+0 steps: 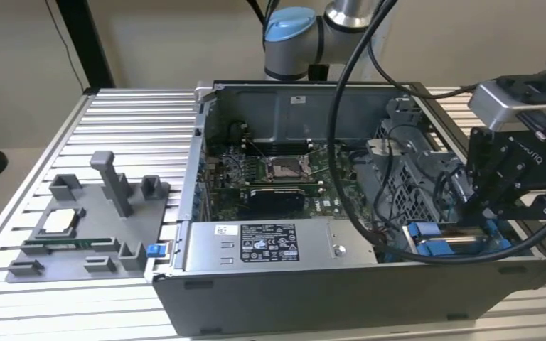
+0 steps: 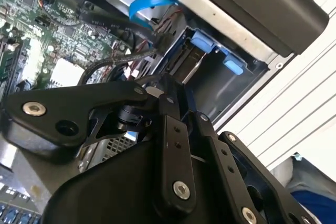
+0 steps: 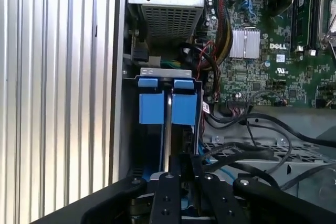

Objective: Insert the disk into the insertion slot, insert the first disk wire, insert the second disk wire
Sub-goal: 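Insert the first disk wire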

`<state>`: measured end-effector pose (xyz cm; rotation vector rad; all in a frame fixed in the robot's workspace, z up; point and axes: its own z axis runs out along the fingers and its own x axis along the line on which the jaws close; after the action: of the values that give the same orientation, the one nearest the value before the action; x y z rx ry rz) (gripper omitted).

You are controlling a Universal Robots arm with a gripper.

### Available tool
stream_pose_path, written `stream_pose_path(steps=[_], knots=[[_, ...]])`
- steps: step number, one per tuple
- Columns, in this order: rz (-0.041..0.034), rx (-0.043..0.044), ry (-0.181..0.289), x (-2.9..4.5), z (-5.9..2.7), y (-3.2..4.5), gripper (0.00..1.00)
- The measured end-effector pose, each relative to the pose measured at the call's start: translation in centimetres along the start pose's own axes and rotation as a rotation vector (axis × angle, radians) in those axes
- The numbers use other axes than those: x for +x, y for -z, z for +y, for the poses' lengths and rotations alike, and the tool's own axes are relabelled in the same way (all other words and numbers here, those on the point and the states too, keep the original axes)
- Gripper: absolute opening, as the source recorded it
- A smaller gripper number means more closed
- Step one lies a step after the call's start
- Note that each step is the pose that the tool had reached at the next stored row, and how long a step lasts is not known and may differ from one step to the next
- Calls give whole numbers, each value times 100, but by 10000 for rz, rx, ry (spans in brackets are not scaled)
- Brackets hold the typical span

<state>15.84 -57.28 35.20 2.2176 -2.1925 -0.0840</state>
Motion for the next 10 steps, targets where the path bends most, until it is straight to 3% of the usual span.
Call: stream_pose_path(steps=[10], knots=[[-31,13,-552,-9,-101,-20,0]])
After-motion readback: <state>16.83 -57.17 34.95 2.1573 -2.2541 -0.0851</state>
